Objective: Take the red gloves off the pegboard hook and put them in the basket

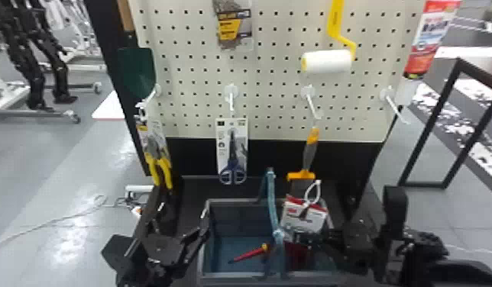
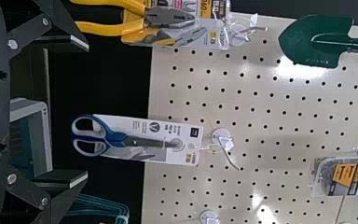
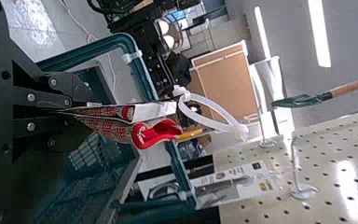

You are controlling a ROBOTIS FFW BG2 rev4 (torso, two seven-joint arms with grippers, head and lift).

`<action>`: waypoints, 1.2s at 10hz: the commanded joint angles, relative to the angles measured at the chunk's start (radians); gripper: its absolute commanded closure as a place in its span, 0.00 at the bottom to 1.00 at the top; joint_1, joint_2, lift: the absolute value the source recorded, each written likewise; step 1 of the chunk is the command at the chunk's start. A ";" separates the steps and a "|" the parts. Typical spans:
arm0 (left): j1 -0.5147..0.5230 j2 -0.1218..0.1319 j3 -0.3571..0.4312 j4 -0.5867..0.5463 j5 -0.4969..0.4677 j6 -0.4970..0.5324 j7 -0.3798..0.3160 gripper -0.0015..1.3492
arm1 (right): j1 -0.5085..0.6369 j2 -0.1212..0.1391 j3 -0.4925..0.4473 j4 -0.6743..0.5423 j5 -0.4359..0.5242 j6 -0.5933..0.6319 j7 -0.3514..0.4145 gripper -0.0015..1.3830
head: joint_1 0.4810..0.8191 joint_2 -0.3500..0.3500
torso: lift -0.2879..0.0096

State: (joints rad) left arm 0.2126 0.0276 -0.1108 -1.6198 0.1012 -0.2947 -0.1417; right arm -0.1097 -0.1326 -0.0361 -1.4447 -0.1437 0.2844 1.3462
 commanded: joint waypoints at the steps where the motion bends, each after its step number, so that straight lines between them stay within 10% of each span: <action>1: 0.002 0.000 -0.003 0.000 0.000 0.003 0.001 0.24 | -0.010 0.001 0.016 0.026 -0.001 -0.008 0.001 0.82 | 0.20 0.50 | 0.63; 3: 0.011 -0.003 -0.001 -0.005 -0.001 0.006 0.002 0.24 | -0.008 -0.005 0.012 0.021 0.003 -0.008 0.001 0.13 | 0.20 0.50 | 0.63; 4: 0.011 -0.003 -0.001 -0.005 -0.001 0.008 0.002 0.24 | -0.005 -0.005 0.004 0.021 0.003 -0.008 -0.006 0.03 | 0.20 0.50 | 0.63; 12: 0.007 -0.005 -0.001 -0.006 0.000 0.005 0.002 0.24 | 0.001 -0.005 -0.005 0.021 -0.016 -0.008 -0.024 0.15 | 0.20 0.50 | 0.63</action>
State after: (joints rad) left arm 0.2197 0.0230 -0.1122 -1.6260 0.1012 -0.2900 -0.1396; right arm -0.1097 -0.1381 -0.0410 -1.4238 -0.1595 0.2761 1.3225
